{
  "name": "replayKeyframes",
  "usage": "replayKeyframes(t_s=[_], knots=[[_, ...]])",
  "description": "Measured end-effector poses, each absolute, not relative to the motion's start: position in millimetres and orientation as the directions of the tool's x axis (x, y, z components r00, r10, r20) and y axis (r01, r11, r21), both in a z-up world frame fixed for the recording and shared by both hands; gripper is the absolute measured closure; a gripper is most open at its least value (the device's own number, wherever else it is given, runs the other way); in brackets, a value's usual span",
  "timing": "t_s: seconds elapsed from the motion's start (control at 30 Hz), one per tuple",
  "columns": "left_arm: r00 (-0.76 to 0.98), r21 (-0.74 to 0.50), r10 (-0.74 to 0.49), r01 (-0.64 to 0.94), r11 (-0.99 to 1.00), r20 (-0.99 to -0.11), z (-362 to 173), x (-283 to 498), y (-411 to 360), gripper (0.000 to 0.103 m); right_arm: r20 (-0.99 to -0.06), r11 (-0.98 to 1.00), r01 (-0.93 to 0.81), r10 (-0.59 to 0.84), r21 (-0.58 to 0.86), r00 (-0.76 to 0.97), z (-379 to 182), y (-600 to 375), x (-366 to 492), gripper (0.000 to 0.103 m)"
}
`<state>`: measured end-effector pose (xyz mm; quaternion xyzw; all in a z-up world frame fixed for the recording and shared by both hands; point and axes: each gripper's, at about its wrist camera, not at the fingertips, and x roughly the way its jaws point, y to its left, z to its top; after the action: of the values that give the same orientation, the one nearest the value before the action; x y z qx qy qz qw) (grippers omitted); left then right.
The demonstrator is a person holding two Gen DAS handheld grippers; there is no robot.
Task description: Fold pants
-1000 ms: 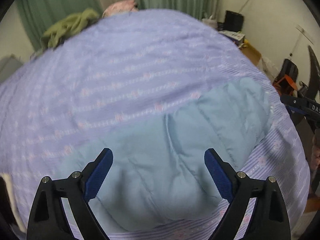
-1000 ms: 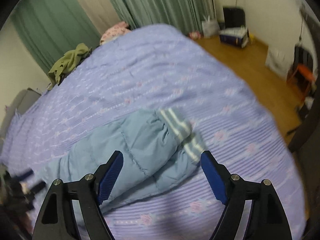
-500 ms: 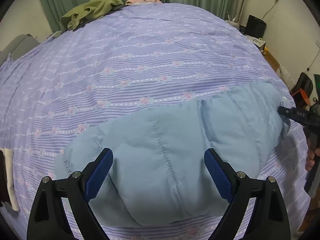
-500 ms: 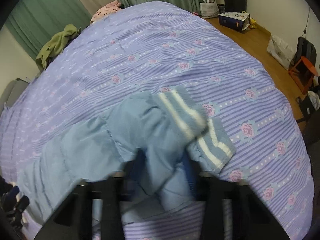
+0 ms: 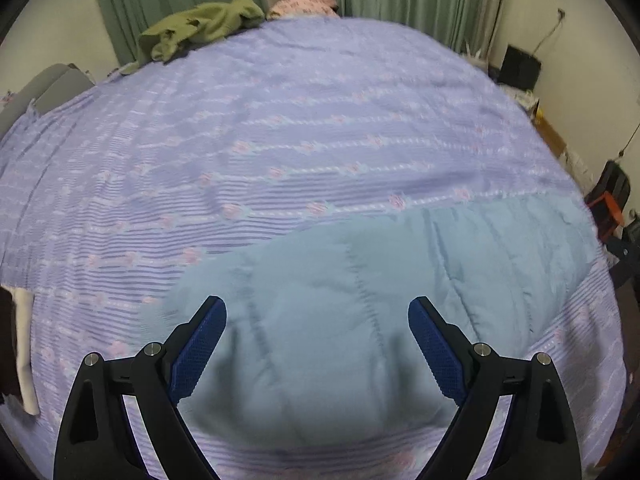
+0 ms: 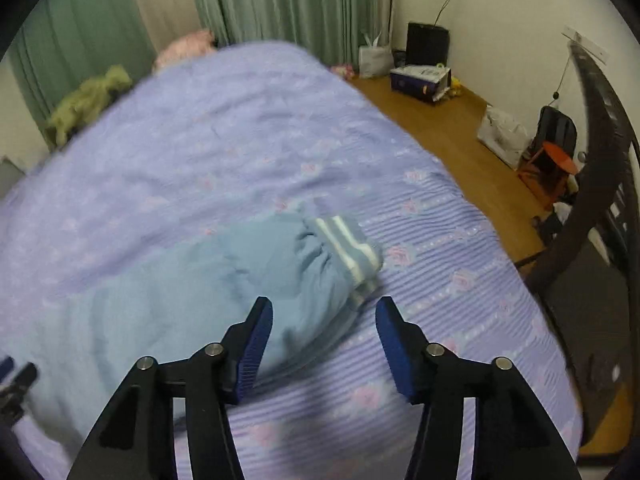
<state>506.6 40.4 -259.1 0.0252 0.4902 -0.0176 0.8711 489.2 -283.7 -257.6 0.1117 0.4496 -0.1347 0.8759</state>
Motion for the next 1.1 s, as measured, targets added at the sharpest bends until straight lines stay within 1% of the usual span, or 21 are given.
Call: replayKeyframes(t_s=[0.07,0.13,0.17,0.27,0.33,0.37,0.4,0.47,0.53,0.63,0.7,0.77,0.83,0.87,0.9,0.93,1.0,1.1], knots=[[0.554,0.022,-0.003,0.040,0.999,-0.833,-246,490,62,0.009,-0.802,0.958,0.263,-0.066,0.117,0.594,-243,-262,473,0.039],[0.569,0.010,-0.003,0.021,1.000,-0.823,-239,477,84,0.009,-0.793,0.972,0.184,0.007,0.150,0.609,-237,-237,459,0.038],[0.569,0.000,-0.003,0.005,1.000,-0.822,-237,470,97,0.009,-0.792,0.975,0.129,0.065,0.180,0.607,-237,-220,451,0.038],[0.531,-0.056,-0.044,-0.006,0.998,-0.846,-246,454,136,0.009,-0.809,0.968,0.042,0.181,0.246,0.559,-252,-178,436,0.038],[0.513,-0.045,-0.031,-0.016,0.999,-0.858,-254,450,151,0.010,-0.827,0.959,0.018,0.235,0.284,0.511,-267,-158,431,0.038],[0.503,-0.049,-0.028,-0.028,0.998,-0.864,-259,449,158,0.011,-0.835,0.943,0.020,0.283,0.331,0.471,-279,-147,428,0.038],[0.493,-0.076,-0.047,-0.038,0.996,-0.869,-265,450,166,0.012,-0.832,0.928,0.024,0.321,0.372,0.453,-287,-141,427,0.038],[0.478,-0.151,-0.101,-0.066,0.986,-0.873,-273,452,177,0.015,-0.839,0.919,0.036,0.343,0.394,0.422,-300,-132,425,0.038],[0.478,-0.217,-0.155,-0.076,0.973,-0.865,-281,455,180,0.015,-0.856,0.923,0.046,0.335,0.382,0.395,-310,-125,424,0.038],[0.463,-0.266,-0.205,-0.070,0.961,-0.862,-293,461,176,0.019,-0.866,0.921,0.077,0.327,0.382,0.378,-317,-128,426,0.038],[0.446,-0.277,-0.216,-0.075,0.958,-0.869,-303,470,173,0.028,-0.866,0.922,0.078,0.323,0.378,0.381,-317,-130,425,0.038],[0.430,-0.284,-0.222,-0.085,0.955,-0.875,-311,477,173,0.033,-0.872,0.930,0.069,0.311,0.362,0.378,-315,-128,426,0.038],[0.417,-0.299,-0.233,-0.098,0.949,-0.878,-320,482,172,0.034,-0.872,0.933,0.053,0.311,0.356,0.378,-315,-124,427,0.038],[0.409,-0.307,-0.241,-0.103,0.946,-0.880,-323,484,172,0.038,-0.871,0.935,0.041,0.312,0.352,0.379,-315,-120,428,0.039],[0.399,-0.316,-0.251,-0.105,0.943,-0.882,-327,485,171,0.048,-0.867,0.935,0.023,0.319,0.354,0.383,-315,-118,427,0.039],[0.390,-0.323,-0.258,-0.110,0.940,-0.884,-330,485,170,0.053,-0.865,0.934,0.015,0.324,0.357,0.384,-316,-116,429,0.039],[0.393,-0.288,-0.217,-0.130,0.949,-0.893,-332,487,168,0.062,-0.857,0.928,-0.012,0.350,0.374,0.379,-318,-113,428,0.039],[0.427,-0.216,-0.135,-0.147,0.965,-0.894,-324,488,165,0.069,-0.846,0.922,-0.052,0.375,0.385,0.381,-319,-108,430,0.045]])
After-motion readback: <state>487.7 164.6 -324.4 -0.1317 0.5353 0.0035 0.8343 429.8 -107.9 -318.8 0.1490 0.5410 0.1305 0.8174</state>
